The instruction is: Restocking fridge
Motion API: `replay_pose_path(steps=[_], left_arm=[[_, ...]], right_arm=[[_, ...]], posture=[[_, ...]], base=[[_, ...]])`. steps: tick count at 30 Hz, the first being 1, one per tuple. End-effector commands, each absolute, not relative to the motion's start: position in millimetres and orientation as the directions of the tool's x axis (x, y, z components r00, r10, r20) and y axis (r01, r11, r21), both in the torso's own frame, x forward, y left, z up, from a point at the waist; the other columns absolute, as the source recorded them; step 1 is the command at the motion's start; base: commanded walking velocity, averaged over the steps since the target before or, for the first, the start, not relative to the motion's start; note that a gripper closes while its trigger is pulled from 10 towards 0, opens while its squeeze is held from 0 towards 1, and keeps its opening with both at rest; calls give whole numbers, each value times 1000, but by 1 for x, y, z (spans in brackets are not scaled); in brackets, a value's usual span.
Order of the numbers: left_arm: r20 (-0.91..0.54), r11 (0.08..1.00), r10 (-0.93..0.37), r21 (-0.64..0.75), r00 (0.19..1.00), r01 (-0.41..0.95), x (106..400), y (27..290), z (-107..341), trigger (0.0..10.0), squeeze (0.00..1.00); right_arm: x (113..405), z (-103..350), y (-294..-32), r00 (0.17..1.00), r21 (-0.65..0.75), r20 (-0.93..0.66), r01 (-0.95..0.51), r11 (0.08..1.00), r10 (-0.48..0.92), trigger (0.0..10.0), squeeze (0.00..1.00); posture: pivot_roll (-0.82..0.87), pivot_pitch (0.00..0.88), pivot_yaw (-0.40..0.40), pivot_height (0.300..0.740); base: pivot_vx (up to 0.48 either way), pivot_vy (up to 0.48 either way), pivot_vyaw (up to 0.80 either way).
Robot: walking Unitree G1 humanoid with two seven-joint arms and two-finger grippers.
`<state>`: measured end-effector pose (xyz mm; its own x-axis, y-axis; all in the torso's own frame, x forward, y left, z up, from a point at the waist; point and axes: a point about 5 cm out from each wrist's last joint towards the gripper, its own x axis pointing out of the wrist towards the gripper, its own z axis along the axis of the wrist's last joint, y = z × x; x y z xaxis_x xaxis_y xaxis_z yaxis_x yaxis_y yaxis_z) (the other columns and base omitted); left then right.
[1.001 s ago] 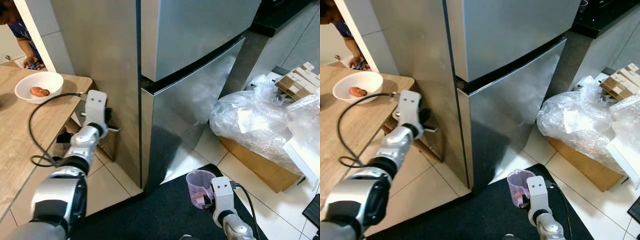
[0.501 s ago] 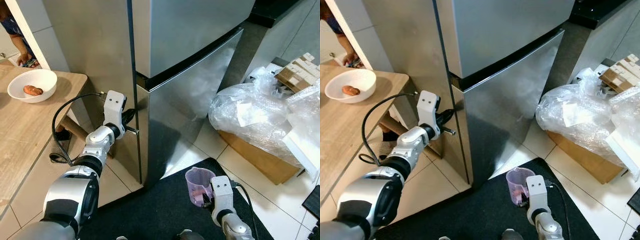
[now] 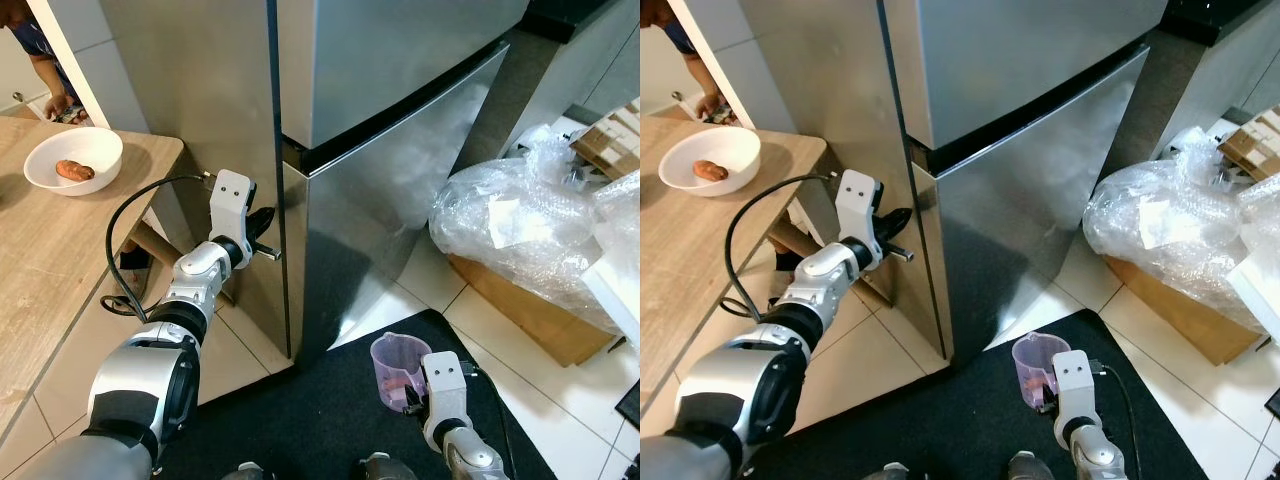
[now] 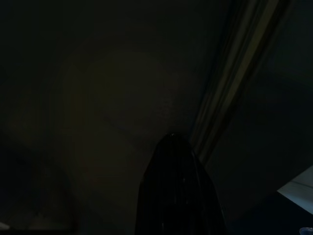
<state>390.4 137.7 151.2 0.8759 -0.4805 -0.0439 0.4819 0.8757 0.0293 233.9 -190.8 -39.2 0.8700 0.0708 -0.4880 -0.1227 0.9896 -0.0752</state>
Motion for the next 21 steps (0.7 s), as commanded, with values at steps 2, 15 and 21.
replay_pose_path(steps=[2,15,21], left_arm=[[-51,879,-474,26,879,476,391,141,151,10000,0],[30,688,-721,-86,692,721,383,100,156,10000,0],[6,651,-756,-91,654,754,379,98,150,10000,0]], right_arm=[[228,-42,-192,869,-73,-491,-110,991,60,10000,0],[227,-41,-199,874,-85,-484,-100,991,46,10000,0],[227,-41,-199,875,-87,-482,-98,991,45,10000,0]], posture=[[-139,222,37,740],[-164,201,42,740],[-169,192,45,740]], base=[[0,0,0],[0,0,0],[0,0,0]])
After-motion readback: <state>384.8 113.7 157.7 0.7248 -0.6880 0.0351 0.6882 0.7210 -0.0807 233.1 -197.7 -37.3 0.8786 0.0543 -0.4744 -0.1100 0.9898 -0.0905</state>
